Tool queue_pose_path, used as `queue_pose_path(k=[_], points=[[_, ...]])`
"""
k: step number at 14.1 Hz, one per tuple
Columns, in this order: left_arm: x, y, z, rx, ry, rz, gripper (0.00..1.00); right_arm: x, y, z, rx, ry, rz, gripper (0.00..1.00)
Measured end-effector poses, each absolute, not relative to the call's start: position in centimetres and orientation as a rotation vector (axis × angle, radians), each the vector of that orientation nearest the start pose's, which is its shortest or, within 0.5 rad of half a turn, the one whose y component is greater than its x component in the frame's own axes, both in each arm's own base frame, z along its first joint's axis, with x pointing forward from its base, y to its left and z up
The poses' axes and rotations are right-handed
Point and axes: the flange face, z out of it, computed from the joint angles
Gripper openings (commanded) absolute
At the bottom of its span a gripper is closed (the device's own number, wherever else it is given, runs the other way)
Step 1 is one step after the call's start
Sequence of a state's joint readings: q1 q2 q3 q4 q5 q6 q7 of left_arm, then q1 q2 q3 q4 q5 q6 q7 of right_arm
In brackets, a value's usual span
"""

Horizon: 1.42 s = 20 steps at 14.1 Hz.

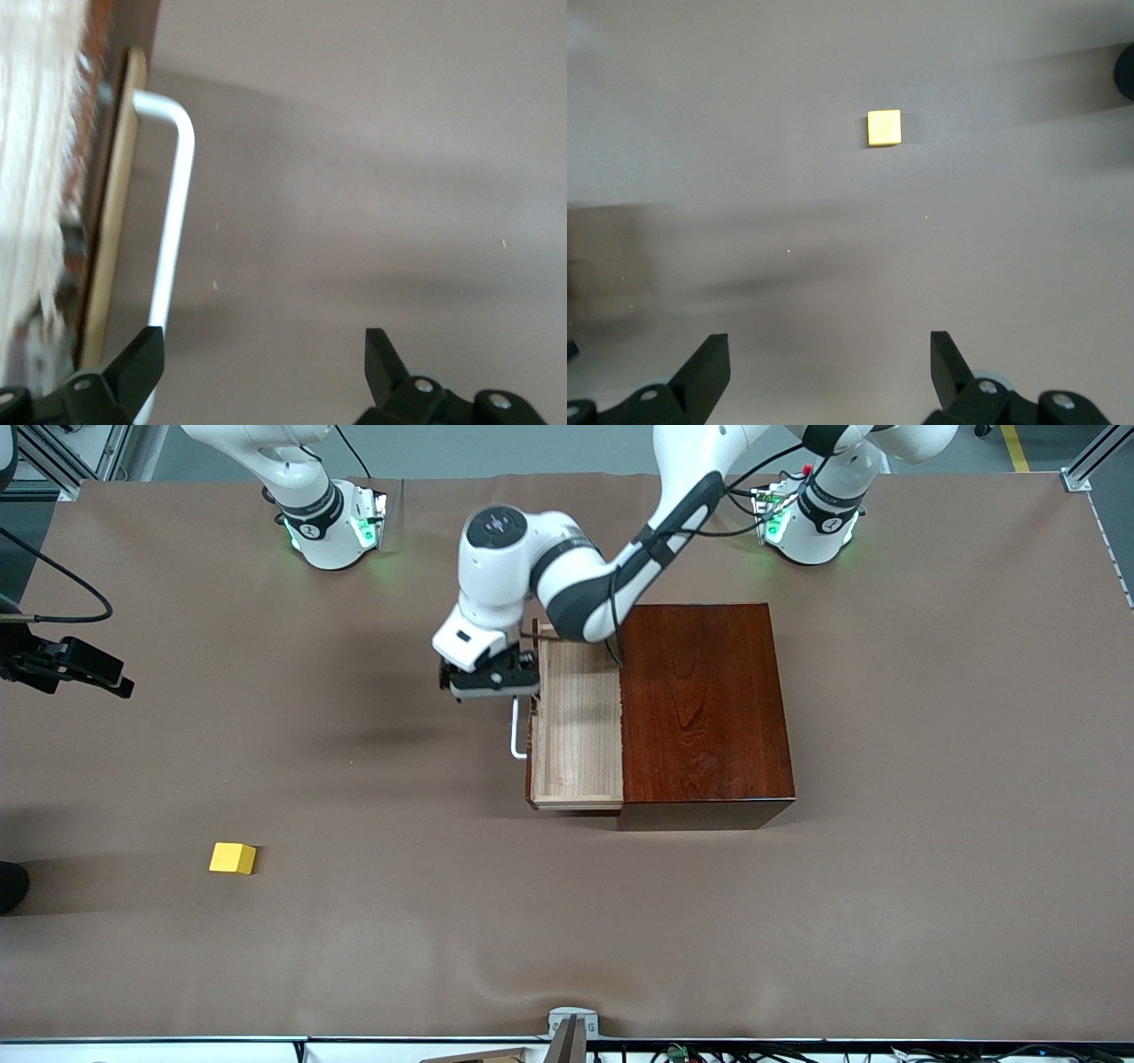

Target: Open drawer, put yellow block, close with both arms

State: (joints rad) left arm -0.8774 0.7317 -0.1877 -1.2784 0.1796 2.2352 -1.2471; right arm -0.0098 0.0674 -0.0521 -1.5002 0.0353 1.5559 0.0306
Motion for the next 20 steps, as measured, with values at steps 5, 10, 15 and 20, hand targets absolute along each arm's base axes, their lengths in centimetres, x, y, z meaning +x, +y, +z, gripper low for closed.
queue_pose_path(k=[5, 10, 15, 20], points=[[39.7, -65.3, 36.3, -3.326, -0.257, -0.2, 1.0, 57.3, -3.1, 61.9, -3.106, 0.143, 0.017, 1.0], [42.7, -63.0, 40.8, -3.346, -0.341, -0.278, 1.0, 57.3, -3.0, 61.9, -3.106, 0.143, 0.017, 1.0], [47.0, -57.9, 42.8, -3.244, -0.42, -0.239, 1.0, 57.3, -3.3, 61.9, -3.108, 0.148, 0.016, 1.0], [50.8, -51.7, 44.8, -3.146, -0.426, -0.182, 1.0, 57.6, -7.8, 61.3, -3.12, 0.133, -0.023, 1.0]])
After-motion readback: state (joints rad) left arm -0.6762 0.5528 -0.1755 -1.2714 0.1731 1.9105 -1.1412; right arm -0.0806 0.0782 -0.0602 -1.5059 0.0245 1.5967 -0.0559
